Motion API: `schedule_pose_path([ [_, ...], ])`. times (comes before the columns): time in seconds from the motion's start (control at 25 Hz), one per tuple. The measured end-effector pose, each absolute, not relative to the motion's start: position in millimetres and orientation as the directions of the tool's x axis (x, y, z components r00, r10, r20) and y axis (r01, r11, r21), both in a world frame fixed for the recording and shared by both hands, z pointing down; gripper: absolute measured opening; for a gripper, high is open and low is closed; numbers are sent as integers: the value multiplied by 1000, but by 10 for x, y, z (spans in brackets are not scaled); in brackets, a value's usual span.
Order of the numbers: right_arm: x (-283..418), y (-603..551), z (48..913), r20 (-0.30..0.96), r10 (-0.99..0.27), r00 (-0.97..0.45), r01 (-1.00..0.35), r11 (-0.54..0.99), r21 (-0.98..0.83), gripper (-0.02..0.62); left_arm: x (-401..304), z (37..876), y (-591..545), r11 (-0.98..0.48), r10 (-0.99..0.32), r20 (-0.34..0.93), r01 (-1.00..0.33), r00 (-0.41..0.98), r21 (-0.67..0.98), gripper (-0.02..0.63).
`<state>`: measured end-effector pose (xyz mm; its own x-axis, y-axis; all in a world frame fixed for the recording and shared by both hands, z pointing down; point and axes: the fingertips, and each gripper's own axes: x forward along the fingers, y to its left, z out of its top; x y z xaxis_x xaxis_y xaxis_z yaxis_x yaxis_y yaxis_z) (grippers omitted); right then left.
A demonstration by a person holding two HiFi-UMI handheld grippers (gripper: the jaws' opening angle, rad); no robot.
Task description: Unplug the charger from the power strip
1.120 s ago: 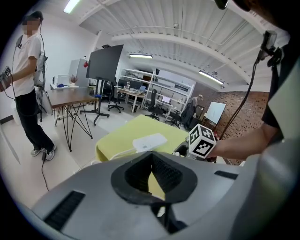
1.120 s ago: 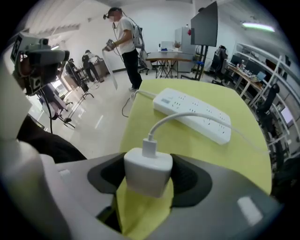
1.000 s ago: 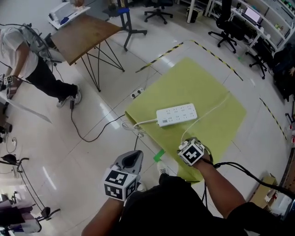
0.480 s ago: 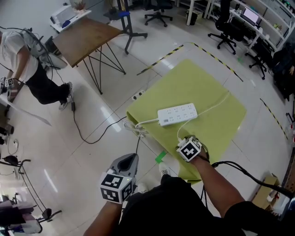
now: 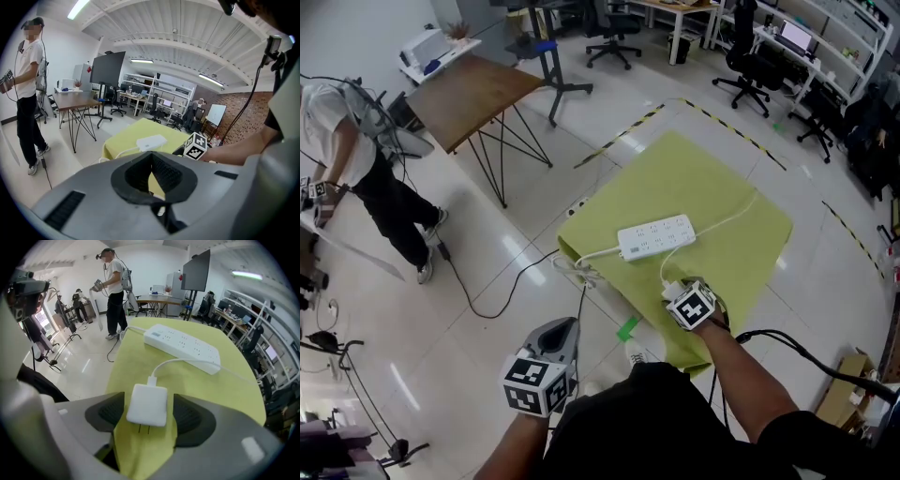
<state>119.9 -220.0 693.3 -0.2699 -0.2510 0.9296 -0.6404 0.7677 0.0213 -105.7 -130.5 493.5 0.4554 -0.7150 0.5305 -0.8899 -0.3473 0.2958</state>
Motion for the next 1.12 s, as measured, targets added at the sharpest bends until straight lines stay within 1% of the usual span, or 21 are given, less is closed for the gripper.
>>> schedule_pose_path([
  [0.2,1387,-2077,6525,877,-403,-262,-731,676,92,339,-1067,4838,-1185,-395,-712,499,-869,494,297,6],
  [0.28,1365,-1935,6260,827,-468,-311,-772,632,67,338,-1067,4786,-1086,-421,-708,481,-856,517,300,6],
  [0.32,1335,-1847,6094,790,-503,-352,-794,607,33,321,-1063,4751,-1030,-434,-708,470,-849,528,300,6],
  [0.36,1305,-1751,5907,743,-539,-396,-815,579,-14,293,-1054,4712,-972,-447,-707,459,-842,539,301,6],
  [0.4,1282,-1645,5708,691,-578,-434,-834,548,-66,252,-1041,4671,-912,-460,-704,448,-835,551,303,6],
  [0.48,1266,-1411,5321,588,-654,-476,-860,488,-153,134,-1004,4594,-785,-488,-694,429,-816,578,310,6],
  [0.56,1240,-1145,4995,493,-711,-502,-864,440,-244,2,-958,4539,-658,-520,-676,413,-793,610,318,6],
  [0.64,1166,-836,4719,384,-735,-559,-821,423,-384,2,-889,4528,-538,-552,-655,399,-768,641,326,6],
  [0.72,1103,-533,4427,237,-754,-612,-733,430,-527,2,-801,4554,-444,-573,-638,394,-749,662,332,6],
  [0.8,1086,-281,4149,106,-772,-626,-650,443,-617,2,-701,4561,-371,-581,-627,390,-739,674,342,6],
  [0.84,1079,-174,4052,74,-775,-628,-629,450,-634,2,-649,4540,-334,-585,-624,385,-733,680,347,6],
  [0.92,1056,9,3950,75,-768,-637,-635,467,-615,2,-541,4461,-242,-599,-617,369,-719,695,353,6],
  [1.12,1148,434,3913,177,-745,-643,-720,510,-471,1,-231,4337,180,-642,-586,348,-681,732,351,6],
])
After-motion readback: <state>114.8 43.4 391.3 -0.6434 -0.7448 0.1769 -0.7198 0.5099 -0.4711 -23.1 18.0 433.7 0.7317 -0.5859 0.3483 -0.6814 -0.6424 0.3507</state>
